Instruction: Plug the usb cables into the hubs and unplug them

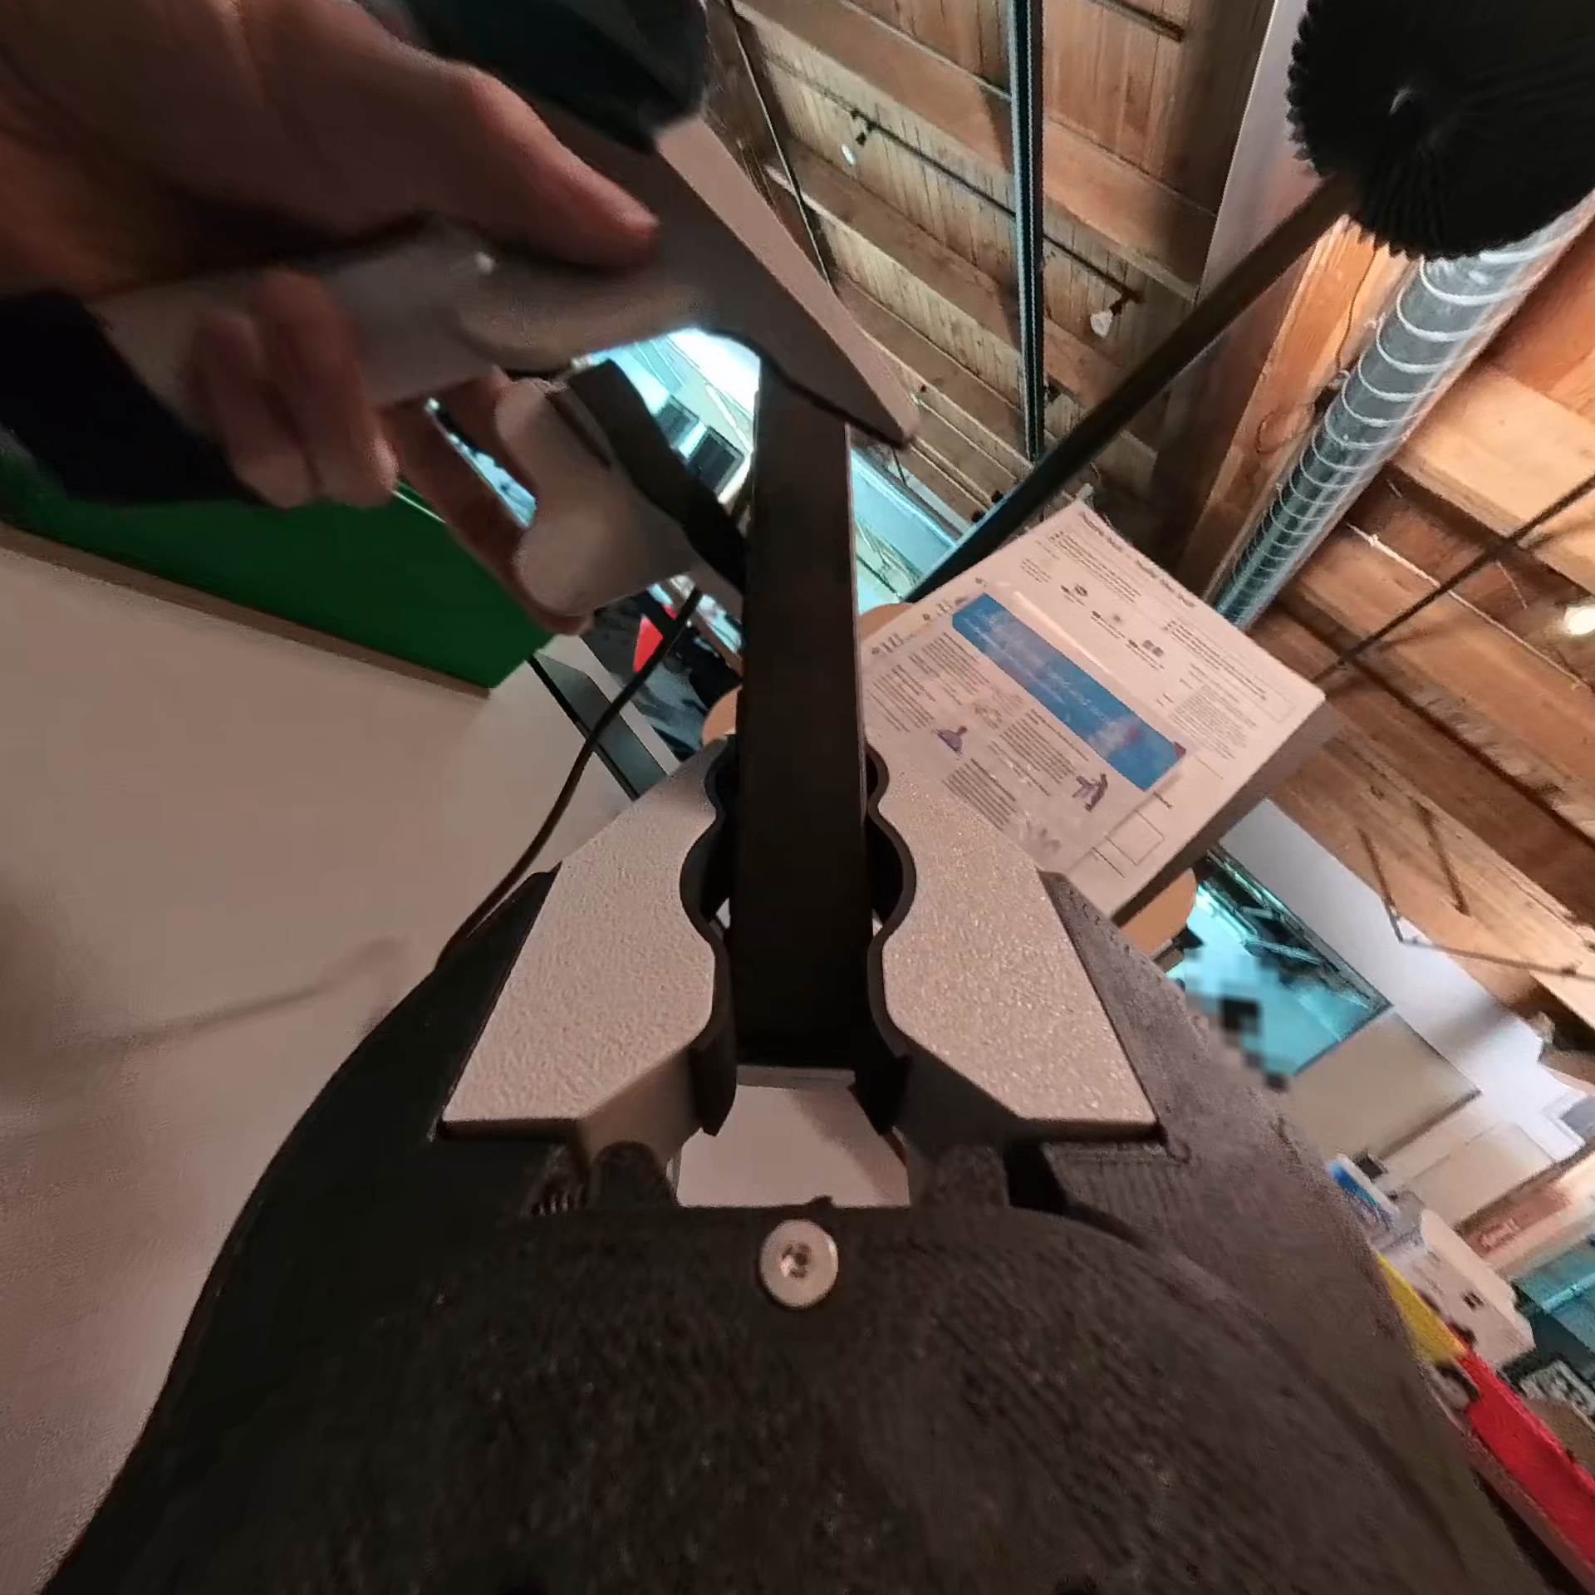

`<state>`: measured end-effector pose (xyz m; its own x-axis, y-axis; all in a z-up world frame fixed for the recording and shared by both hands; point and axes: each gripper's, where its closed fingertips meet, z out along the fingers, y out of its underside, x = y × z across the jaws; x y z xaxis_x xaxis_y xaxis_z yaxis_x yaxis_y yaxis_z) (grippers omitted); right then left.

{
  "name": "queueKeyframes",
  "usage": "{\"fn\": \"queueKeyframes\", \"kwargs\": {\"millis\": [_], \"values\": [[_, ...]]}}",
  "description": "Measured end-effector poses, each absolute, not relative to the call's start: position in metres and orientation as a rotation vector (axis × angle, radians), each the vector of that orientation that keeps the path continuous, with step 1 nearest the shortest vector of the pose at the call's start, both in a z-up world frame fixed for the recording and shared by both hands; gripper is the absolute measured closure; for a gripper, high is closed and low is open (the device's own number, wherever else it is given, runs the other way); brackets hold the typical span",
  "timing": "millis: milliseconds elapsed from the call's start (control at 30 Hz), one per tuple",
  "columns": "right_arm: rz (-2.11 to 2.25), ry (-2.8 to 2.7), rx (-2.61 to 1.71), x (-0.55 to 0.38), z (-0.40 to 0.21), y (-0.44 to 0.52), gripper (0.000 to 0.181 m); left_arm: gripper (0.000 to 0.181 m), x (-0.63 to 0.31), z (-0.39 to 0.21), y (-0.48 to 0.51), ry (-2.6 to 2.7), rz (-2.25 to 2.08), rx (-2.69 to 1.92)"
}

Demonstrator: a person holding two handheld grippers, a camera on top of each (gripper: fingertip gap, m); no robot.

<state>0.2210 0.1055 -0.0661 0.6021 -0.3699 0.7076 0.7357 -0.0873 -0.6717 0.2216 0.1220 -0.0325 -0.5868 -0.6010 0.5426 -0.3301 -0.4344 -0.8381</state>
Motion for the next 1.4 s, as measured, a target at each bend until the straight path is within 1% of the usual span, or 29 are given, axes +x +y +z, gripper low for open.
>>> {"fn": "queueKeyframes", "kwargs": {"millis": [33,67,100,233,333,367,400,500,600,667,900,967,1000,1167,1233,1400], "values": [[-0.946,-0.373,-1.361,0.217,-0.068,0.107,0.158,0.111,0.221,-0.029,0.125,1.537,-2.175,-1.315],[-0.950,-0.376,-1.345,0.215,-0.067,0.108,0.158,0.122,0.220,-0.029,0.126,1.547,-2.212,-1.309],[-0.935,-0.373,-1.334,0.214,-0.067,0.107,0.158,0.127,0.218,-0.030,0.126,1.567,-2.235,-1.296],[-0.907,-0.414,-1.357,0.213,-0.079,0.113,0.157,0.128,0.216,-0.040,0.130,1.632,-2.155,-1.218],[-0.792,-0.433,-1.384,0.208,-0.088,0.115,0.148,0.128,0.213,-0.044,0.128,1.694,-2.080,-1.150],[-0.726,-0.419,-1.395,0.208,-0.088,0.113,0.137,0.128,0.211,-0.042,0.125,1.728,-2.057,-1.104],[-0.649,-0.388,-1.398,0.209,-0.086,0.111,0.121,0.128,0.208,-0.038,0.122,1.767,-2.031,-1.041],[-0.301,-0.282,-1.443,0.204,-0.081,0.105,0.089,0.128,0.204,-0.035,0.118,1.938,-1.789,-0.831],[0.047,-0.215,-1.510,0.192,-0.082,0.103,0.079,0.128,0.199,-0.042,0.109,2.121,-1.556,-0.650],[0.161,-0.216,-1.523,0.183,-0.085,0.104,0.080,0.128,0.197,-0.046,0.100,2.207,-1.490,-0.590],[0.115,-0.227,-1.663,0.179,-0.117,0.123,0.086,0.128,0.197,-0.072,0.079,2.388,-1.335,-0.518],[0.115,-0.236,-1.658,0.176,-0.119,0.125,0.094,0.128,0.197,-0.079,0.075,2.422,-1.309,-0.507],[0.135,-0.244,-1.647,0.173,-0.118,0.125,0.101,0.128,0.197,-0.083,0.072,2.440,-1.292,-0.499],[0.141,-0.250,-1.676,0.173,-0.126,0.128,0.106,0.128,0.193,-0.092,0.064,2.500,-1.250,-0.455],[0.145,-0.243,-1.640,0.173,-0.122,0.128,0.119,0.128,0.194,-0.094,0.062,2.506,-1.238,-0.451],[0.161,-0.234,-1.626,0.174,-0.119,0.127,0.119,0.127,0.195,-0.092,0.061,2.494,-1.248,-0.511]]}}
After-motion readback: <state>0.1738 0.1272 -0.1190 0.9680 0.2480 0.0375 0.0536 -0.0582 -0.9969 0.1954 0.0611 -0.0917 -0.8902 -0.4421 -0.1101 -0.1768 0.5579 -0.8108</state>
